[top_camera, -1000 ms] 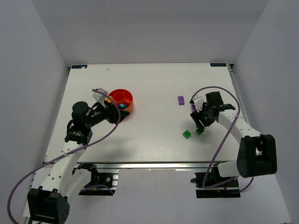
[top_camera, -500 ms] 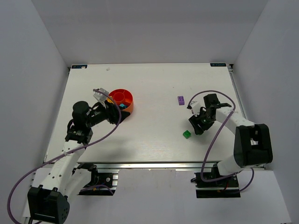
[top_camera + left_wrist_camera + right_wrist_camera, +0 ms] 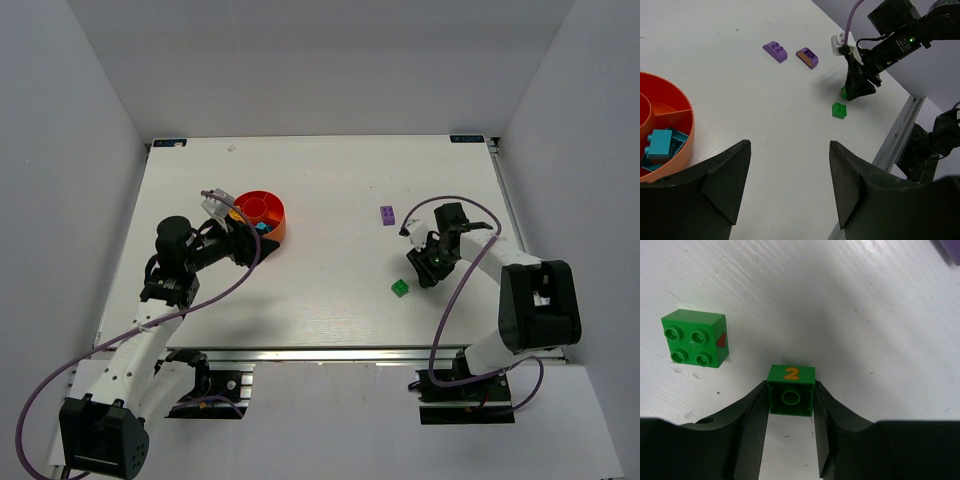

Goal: Sort the legos into containers by color

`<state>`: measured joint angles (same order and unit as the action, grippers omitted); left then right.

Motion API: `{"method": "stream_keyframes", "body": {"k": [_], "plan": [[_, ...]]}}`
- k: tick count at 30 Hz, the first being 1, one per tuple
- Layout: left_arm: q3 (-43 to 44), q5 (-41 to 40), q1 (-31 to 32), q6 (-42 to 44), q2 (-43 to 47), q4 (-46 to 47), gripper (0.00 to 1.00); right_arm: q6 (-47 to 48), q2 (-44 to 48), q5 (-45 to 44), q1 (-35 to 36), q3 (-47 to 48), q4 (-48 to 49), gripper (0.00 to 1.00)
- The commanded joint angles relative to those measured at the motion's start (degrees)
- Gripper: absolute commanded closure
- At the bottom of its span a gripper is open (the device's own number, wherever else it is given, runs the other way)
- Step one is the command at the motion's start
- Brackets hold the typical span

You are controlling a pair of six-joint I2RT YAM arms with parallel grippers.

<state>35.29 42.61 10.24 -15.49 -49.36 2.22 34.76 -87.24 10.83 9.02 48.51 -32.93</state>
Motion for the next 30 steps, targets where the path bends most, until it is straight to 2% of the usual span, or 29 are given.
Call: {"method": "stream_keyframes", "body": {"k": [1, 3, 6, 7, 10, 12, 16, 20, 26, 30], "plan": [[-0.5, 1.7, 0.1, 0.7, 0.2, 2.2, 0.26, 1.2, 1.9, -0.3, 0.1, 0.4, 0.5, 0.80], [-0.8, 2.9, 0.1, 0.6, 0.7, 2.9, 0.26, 2.3, 3.1, 0.2, 0.2, 2.5, -1.0, 0.85], [-1.8, 4.8, 0.1, -0.1, 1.5, 5.3, 0.27, 5.3, 4.3, 5.6, 0.7, 9.3, -4.1, 0.88], [-2.1, 5.1, 0.1, -0.2, 1.8, 6.4, 0.27, 6.2, 4.0, 9.9, 1.4, 13.4, -4.8, 0.89], [-2.9, 4.8, 0.1, -0.1, 2.6, 7.4, 0.26, 9.2, 1.3, 18.4, 4.6, 20.9, -6.7, 0.90], [-3.2, 4.0, 0.1, 0.5, 3.0, 6.8, 0.26, 10.4, -1.6, 21.1, 7.6, 24.1, -6.4, 0.92], [-2.9, 1.4, -0.4, 4.7, 5.3, -0.8, 0.26, 9.7, -8.6, 27.6, 13.5, 32.9, -2.8, 0.93], [-2.2, -3.8, -0.4, 8.4, 9.4, -7.7, 0.25, 6.0, -16.1, 33.0, 17.5, 40.4, 6.8, 0.92], [-4.0, -17.0, 0.1, 10.0, 17.1, -9.7, 0.22, -3.7, -25.8, 37.8, 21.9, 51.6, 18.2, 0.91], [-4.4, -20.0, 0.1, 9.8, 19.0, -10.0, 0.20, -9.4, -31.6, 39.6, 22.7, 58.3, 24.7, 0.91]]}}
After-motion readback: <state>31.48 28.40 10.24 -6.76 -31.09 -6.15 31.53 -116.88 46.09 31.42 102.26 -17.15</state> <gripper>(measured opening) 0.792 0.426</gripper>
